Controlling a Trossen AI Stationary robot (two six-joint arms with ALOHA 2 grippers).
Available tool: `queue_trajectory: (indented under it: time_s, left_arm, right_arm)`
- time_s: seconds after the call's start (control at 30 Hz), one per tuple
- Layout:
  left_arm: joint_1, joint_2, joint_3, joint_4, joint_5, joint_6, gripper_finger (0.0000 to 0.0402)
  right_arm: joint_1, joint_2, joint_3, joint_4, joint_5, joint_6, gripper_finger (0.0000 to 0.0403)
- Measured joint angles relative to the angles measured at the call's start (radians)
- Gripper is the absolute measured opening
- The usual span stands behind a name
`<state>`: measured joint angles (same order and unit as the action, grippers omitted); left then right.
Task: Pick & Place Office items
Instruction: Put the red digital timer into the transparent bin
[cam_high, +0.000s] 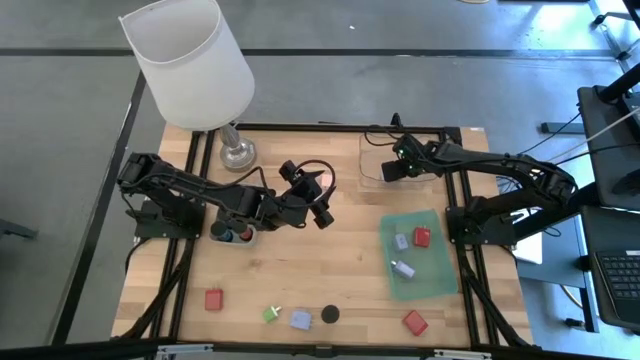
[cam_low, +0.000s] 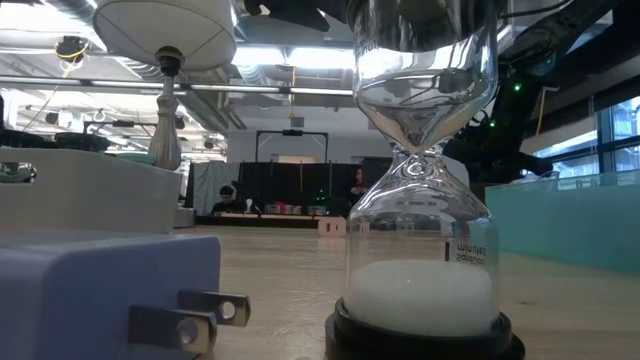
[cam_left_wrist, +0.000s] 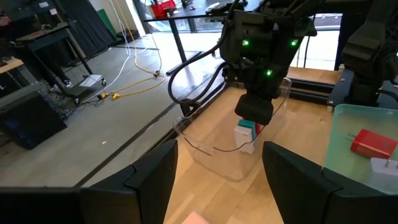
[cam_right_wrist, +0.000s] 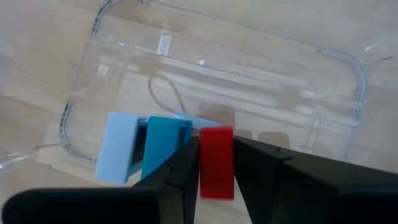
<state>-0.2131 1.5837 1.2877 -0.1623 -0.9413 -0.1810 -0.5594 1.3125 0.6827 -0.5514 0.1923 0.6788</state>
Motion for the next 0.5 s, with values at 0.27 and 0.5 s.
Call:
queue_trajectory:
  time_s: [0.27, 0.5]
  left_arm:
    - [0.0, 0.0, 0.0, 0.0, 0.0, 0.0, 0.0232]
    - [0.0, 0.0, 0.0, 0.0, 0.0, 0.001, 0.0232]
  right_arm:
    - [-0.014, 0.0, 0.0, 0.0, 0.002, 0.017, 0.0121]
    - [-0.044, 0.0, 0.026, -0.009, 0.002, -0.047, 0.0175]
